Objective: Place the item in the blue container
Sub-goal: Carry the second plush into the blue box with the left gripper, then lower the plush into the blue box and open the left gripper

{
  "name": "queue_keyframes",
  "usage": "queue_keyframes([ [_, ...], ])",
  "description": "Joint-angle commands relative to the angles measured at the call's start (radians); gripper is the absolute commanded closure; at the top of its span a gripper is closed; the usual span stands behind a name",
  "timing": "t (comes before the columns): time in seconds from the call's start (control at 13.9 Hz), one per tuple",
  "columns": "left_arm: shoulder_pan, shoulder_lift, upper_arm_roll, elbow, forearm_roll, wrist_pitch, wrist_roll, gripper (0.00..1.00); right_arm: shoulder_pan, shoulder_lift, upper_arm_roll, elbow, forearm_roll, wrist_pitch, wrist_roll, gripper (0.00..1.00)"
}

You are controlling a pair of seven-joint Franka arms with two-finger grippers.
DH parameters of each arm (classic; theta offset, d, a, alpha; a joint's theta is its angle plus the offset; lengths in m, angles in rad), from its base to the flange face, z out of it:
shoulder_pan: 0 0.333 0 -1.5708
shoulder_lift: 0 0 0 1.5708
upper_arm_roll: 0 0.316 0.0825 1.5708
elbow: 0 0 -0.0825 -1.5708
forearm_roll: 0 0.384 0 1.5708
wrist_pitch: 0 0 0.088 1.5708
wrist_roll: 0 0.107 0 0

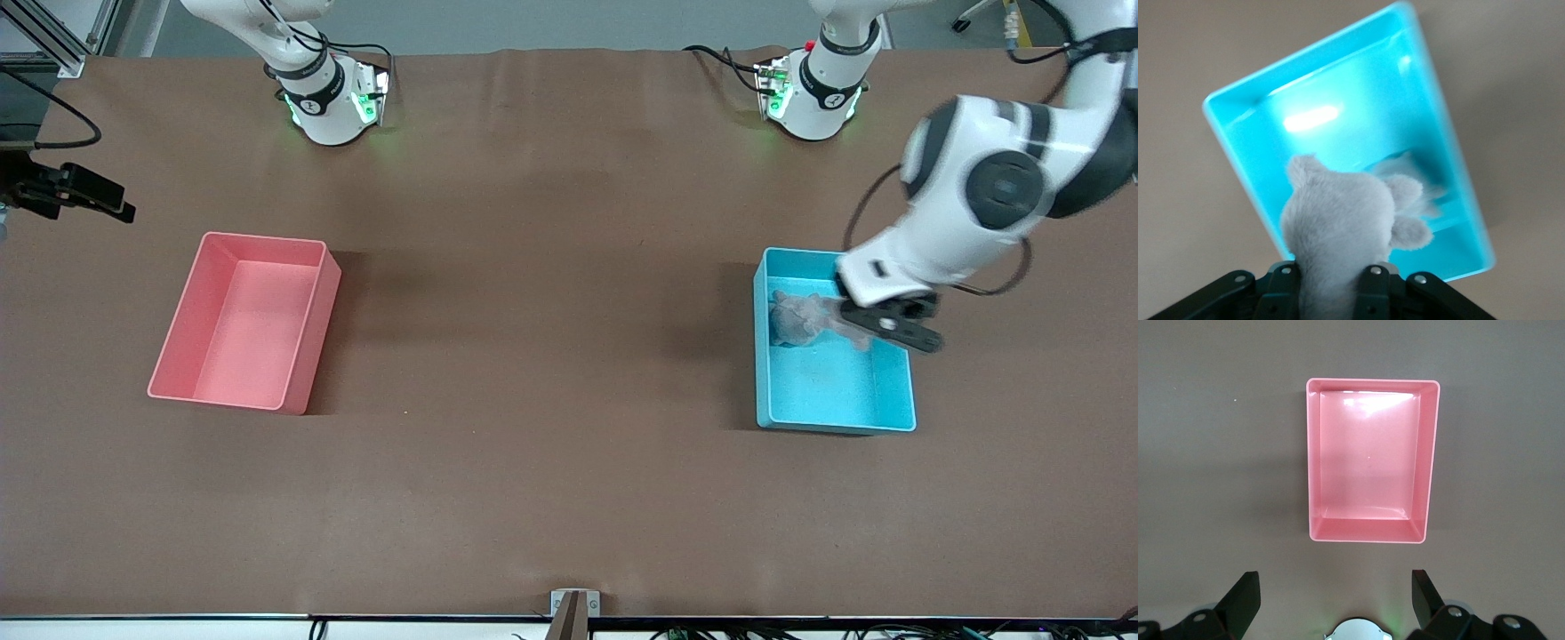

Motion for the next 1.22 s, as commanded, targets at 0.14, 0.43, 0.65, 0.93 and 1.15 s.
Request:
queue_keyframes([
  [0.14, 0.034, 0.107, -0.012, -0.042, 0.058, 0.131, 0.008, 0.72, -0.002, -0.044, -0.001, 0.01, 0.001, -0.015, 0.006, 0.0],
  [0.43, 0.079, 0.213, -0.012, -0.028, 0.16, 0.206, -0.012, 0.72, -0.002, -0.038, -0.002, 0.073, -0.002, -0.085, 0.009, 0.0],
  [0.65, 0.076, 0.259, -0.012, -0.028, 0.164, 0.217, -0.067, 0.71, -0.002, -0.038, -0.002, 0.073, -0.001, -0.087, 0.01, 0.0],
  [0.93, 0.071, 0.293, -0.012, -0.027, 0.166, 0.226, -0.081, 0.7, -0.001, -0.04, 0.003, 0.075, 0.005, -0.09, -0.003, 0.0],
  [1.15, 0.067, 0.307, -0.012, -0.027, 0.164, 0.23, -0.081, 0.7, -0.001, -0.038, 0.001, 0.084, 0.001, -0.086, -0.095, 0.0],
])
